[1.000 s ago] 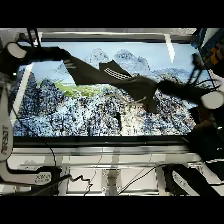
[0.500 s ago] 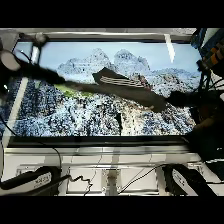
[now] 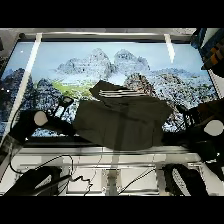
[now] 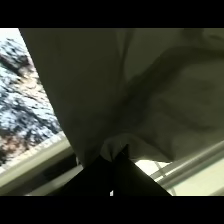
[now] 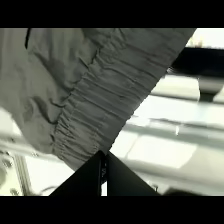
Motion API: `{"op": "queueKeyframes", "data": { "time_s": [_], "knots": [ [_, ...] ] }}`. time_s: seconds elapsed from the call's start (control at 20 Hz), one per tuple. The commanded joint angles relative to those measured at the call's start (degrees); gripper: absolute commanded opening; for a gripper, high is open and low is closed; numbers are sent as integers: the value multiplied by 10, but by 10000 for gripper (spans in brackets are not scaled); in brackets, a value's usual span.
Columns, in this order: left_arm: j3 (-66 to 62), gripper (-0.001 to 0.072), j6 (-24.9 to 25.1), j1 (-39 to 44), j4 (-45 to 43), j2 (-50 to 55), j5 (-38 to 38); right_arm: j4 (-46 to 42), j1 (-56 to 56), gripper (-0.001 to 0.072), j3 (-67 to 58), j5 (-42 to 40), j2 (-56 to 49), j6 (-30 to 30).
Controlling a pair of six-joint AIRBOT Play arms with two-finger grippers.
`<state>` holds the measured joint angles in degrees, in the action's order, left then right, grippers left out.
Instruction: Fold the clothes and pants, and hang the long-sleeved shirts on hangers.
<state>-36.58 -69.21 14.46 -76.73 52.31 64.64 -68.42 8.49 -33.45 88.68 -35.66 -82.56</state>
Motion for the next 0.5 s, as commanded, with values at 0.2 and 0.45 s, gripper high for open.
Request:
{"op": "queueKeyframes", "data": {
  "time_s": [0.2, 0.45],
  "knots": [
    [36, 694, -26, 28, -2, -23, -4, -64, 0, 675, 27, -4, 23, -2],
    [-12, 694, -41, 28, -2, -23, -18, -269, 4, 27, -6, -251, 21, -27]
  ]
}}
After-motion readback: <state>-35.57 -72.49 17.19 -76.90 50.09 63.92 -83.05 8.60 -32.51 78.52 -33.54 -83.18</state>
